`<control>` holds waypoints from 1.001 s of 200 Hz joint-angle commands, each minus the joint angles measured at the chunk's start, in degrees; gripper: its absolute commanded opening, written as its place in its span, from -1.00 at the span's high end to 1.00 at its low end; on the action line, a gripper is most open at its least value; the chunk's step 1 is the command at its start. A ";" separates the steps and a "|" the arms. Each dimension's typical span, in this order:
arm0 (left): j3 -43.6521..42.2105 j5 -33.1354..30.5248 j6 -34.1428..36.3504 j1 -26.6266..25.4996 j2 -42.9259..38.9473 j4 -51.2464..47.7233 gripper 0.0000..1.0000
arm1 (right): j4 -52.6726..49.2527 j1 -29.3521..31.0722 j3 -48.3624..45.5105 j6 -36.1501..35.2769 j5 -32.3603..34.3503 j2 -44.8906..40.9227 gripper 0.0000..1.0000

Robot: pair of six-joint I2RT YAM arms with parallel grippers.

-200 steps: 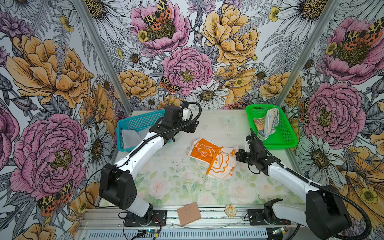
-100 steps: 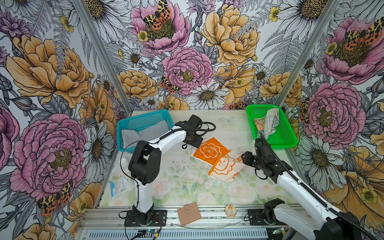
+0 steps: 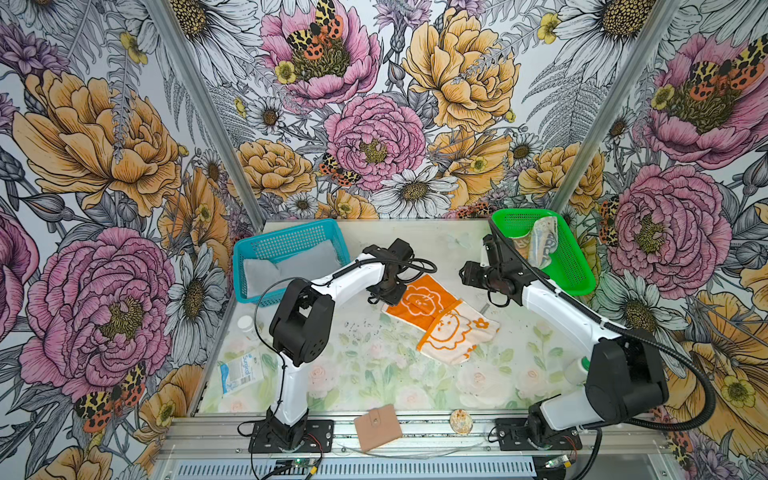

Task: Fold and stack the towels
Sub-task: 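Grasp the orange towel's corners with both grippers near the tag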

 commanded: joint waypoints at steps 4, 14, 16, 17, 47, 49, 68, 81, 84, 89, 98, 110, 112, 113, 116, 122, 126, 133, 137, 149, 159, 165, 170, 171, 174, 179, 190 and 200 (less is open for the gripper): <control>0.94 0.52 -1.25 0.15 2.50 -1.73 0.34 | 2.30 0.52 7.06 -3.70 -1.96 6.48 -0.16; 0.96 1.33 -1.25 0.79 2.73 -1.72 0.36 | 2.28 0.52 9.34 -4.24 -2.77 9.66 -0.16; 0.93 1.44 -1.25 0.93 2.70 -1.74 0.36 | 2.23 0.56 9.91 -4.27 -2.97 10.24 -0.16; 0.92 1.47 -1.25 1.01 2.79 -1.75 0.36 | 2.22 0.54 10.21 -4.27 -3.02 10.60 -0.16; 1.06 1.92 -1.17 2.32 3.29 -1.92 0.31 | 2.22 1.35 16.08 -4.45 -5.68 18.40 -0.16; 1.00 1.89 -1.17 2.39 3.33 -1.90 0.30 | 2.22 1.45 16.32 -4.45 -5.81 18.84 -0.16; 0.94 2.57 -0.91 2.60 3.69 -1.93 0.26 | 2.21 2.49 19.56 -4.69 -6.42 22.75 -0.17; 1.16 2.25 -0.65 2.51 4.17 -2.49 0.21 | 2.22 3.12 21.34 -4.35 -6.82 24.86 -0.17; 1.18 2.19 -0.57 2.50 4.23 -2.56 0.20 | 2.22 3.21 21.67 -4.24 -6.81 25.31 -0.17; 1.19 2.32 -0.55 2.50 4.28 -2.61 0.19 | 2.29 3.45 22.24 -4.14 -6.85 26.00 -0.17; 1.21 2.93 -0.55 2.46 4.44 -2.60 0.20 | 2.21 3.79 23.24 -4.00 -7.24 27.18 -0.17; 1.20 3.99 -0.41 2.49 4.62 -2.63 0.22 | 2.22 4.15 24.23 -3.76 -7.64 28.59 -0.17; 1.14 4.04 -0.41 2.43 4.63 -2.67 0.22 | 2.17 4.19 24.33 -3.71 -7.71 28.75 -0.17; 1.21 4.04 -0.39 2.42 4.63 -2.70 0.22 | 2.19 4.20 24.40 -3.68 -7.72 28.82 -0.17; 1.23 4.07 -0.36 2.33 4.68 -2.76 0.23 | 2.21 4.28 24.54 -3.64 -7.73 29.00 -0.17; 1.23 4.00 -0.29 2.29 4.75 -2.79 0.23 | 2.21 4.46 24.70 -3.51 -7.64 29.51 -0.17; 1.19 4.13 -0.29 2.21 4.82 -2.81 0.23 | 2.21 4.55 24.78 -3.53 -7.64 29.77 -0.17; 1.31 4.43 -0.28 2.21 5.04 -2.83 0.25 | 2.22 4.73 24.83 -3.49 -7.64 30.12 -0.17; 1.34 4.60 -0.29 2.13 5.13 -2.89 0.26 | 2.22 4.73 24.91 -3.49 -7.64 30.40 -0.17; 1.36 4.58 -0.22 2.00 5.57 -2.98 0.31 | 2.22 4.83 24.93 -3.27 -7.71 31.01 -0.17; 1.49 4.49 -0.20 1.93 6.06 -3.16 0.32 | 2.22 4.91 24.92 -3.32 -7.90 31.48 -0.17; 1.62 4.48 -0.21 1.88 6.32 -3.24 0.33 | 2.22 4.98 25.01 -3.29 -7.95 31.84 -0.17; 1.79 4.49 -0.26 1.93 6.49 -3.28 0.34 | 2.22 5.00 25.01 -3.25 -8.07 32.08 -0.17; 1.84 4.49 -0.23 1.90 6.57 -3.27 0.34 | 2.22 5.00 25.01 -3.28 -8.12 32.11 -0.17; 1.64 4.49 -0.27 1.93 6.64 -3.27 0.35 | 2.19 5.02 25.01 -3.29 -8.21 32.18 -0.17; 1.80 4.49 -0.20 1.97 6.85 -3.29 0.38 | 2.22 5.08 25.12 -3.20 -8.28 32.42 -0.17; 1.93 4.43 -0.20 2.04 7.11 -3.50 0.46 | 2.22 5.24 25.02 -3.22 -8.27 32.71 -0.17; 2.03 4.34 -0.20 2.12 7.16 -3.60 0.54 | 2.22 5.37 25.01 -3.22 -8.34 32.76 -0.17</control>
